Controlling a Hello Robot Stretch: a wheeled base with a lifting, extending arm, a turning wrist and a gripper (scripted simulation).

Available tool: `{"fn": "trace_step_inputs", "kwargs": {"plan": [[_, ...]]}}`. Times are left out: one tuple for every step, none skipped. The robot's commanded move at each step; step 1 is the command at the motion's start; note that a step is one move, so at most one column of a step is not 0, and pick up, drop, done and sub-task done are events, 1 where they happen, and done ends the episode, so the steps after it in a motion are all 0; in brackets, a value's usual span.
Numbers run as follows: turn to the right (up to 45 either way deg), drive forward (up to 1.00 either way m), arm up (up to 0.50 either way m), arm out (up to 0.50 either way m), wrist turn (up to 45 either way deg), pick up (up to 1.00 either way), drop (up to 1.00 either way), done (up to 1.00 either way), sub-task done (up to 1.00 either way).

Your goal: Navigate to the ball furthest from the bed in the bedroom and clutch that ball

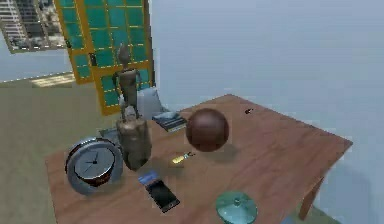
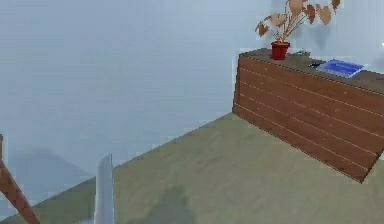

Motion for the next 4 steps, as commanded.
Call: {"fn": "trace_step_inputs", "kwargs": {"plan": [[-45.0,0.0,0.0,0.0,0.0,0.0,0.0,0.0,0.0],[-36.0,0.0,0.0,0.0,0.0,0.0,0.0,0.0,0.0],[45.0,0.0,0.0,0.0,0.0,0.0,0.0,0.0,0.0],[45.0,0.0,0.0,0.0,0.0,0.0,0.0,0.0,0.0]]}}
